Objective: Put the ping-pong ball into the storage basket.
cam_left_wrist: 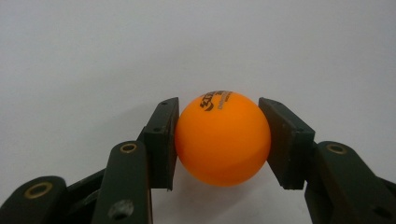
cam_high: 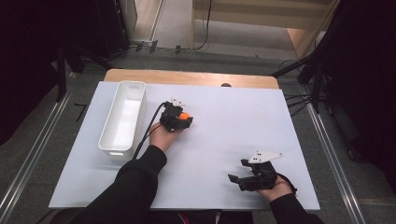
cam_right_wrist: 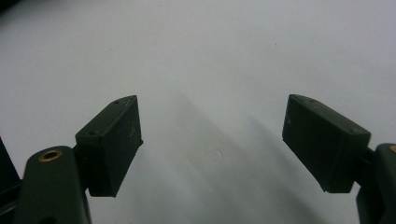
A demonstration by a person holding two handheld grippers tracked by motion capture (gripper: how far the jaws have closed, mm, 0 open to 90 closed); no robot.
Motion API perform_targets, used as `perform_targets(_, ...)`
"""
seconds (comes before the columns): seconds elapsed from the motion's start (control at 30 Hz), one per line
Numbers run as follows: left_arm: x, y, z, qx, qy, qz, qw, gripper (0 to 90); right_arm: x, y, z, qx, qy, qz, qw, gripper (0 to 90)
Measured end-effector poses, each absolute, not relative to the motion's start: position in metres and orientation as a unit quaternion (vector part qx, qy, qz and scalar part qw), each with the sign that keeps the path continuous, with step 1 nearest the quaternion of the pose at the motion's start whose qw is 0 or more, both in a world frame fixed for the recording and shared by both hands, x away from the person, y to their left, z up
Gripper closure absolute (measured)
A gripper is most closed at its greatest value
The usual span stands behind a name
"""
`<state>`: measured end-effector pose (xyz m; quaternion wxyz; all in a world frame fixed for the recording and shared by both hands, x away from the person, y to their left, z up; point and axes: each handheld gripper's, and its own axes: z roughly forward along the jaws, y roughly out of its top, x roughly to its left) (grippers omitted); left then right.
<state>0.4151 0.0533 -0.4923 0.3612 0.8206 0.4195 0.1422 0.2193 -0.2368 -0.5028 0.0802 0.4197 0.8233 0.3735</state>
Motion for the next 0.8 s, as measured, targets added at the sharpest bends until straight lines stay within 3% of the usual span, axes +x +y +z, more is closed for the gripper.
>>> perform_targets(0.8,0.388,0.051,-0.464,0.862,0.342,0.071,0.368,51.1,0.219,-0.237,-0.502,0.418,0.824,0.374,0.080,18.5)
